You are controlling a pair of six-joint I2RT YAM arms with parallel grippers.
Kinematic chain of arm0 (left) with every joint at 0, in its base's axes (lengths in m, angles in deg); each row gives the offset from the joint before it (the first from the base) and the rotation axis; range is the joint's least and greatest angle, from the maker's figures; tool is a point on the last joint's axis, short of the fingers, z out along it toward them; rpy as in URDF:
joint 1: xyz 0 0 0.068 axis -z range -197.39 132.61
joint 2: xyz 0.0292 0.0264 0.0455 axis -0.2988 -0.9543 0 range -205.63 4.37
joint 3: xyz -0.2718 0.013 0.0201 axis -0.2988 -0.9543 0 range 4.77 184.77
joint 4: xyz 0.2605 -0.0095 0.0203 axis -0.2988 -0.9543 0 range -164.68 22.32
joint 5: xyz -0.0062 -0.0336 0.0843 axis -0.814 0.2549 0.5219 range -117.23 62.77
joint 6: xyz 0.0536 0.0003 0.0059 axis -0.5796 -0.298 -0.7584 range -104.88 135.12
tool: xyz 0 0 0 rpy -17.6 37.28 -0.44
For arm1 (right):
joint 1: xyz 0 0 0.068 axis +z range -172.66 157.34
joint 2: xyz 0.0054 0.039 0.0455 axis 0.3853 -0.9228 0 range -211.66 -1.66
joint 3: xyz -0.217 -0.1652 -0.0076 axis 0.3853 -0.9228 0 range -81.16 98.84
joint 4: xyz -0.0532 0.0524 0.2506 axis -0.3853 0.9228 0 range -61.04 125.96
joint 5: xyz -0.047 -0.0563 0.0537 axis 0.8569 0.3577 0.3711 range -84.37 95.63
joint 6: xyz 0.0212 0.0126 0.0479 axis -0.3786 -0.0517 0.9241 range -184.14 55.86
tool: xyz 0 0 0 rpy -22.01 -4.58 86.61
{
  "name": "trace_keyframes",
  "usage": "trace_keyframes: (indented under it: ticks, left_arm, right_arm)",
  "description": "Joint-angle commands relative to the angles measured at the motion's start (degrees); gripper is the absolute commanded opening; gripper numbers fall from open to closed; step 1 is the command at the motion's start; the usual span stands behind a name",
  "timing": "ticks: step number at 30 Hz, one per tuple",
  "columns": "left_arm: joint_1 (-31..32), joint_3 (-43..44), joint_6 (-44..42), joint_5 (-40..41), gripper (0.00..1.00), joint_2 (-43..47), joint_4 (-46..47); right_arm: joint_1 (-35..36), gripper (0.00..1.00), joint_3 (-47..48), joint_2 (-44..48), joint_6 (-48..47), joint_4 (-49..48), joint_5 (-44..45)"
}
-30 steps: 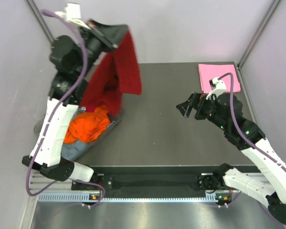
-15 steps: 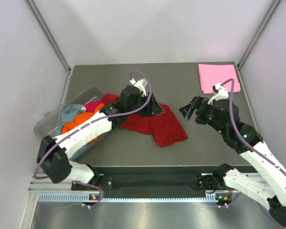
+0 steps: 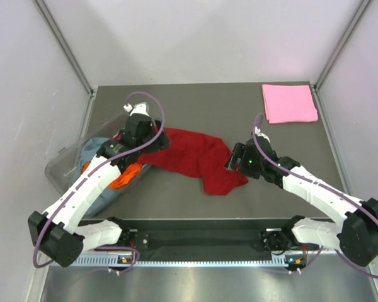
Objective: Fold and stack the t-shirts
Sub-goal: Move the tshirt to the center of the board
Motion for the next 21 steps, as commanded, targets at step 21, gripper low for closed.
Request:
trace_keyframes:
  ticks: [21]
  left_arm:
    - [-21.58,-5.46,-1.61,2.9,0.63,-3.13,-3.87]
  right_arm:
    - [1.51,0.67,-12.37,-0.14,10.31,-14.54,-3.46]
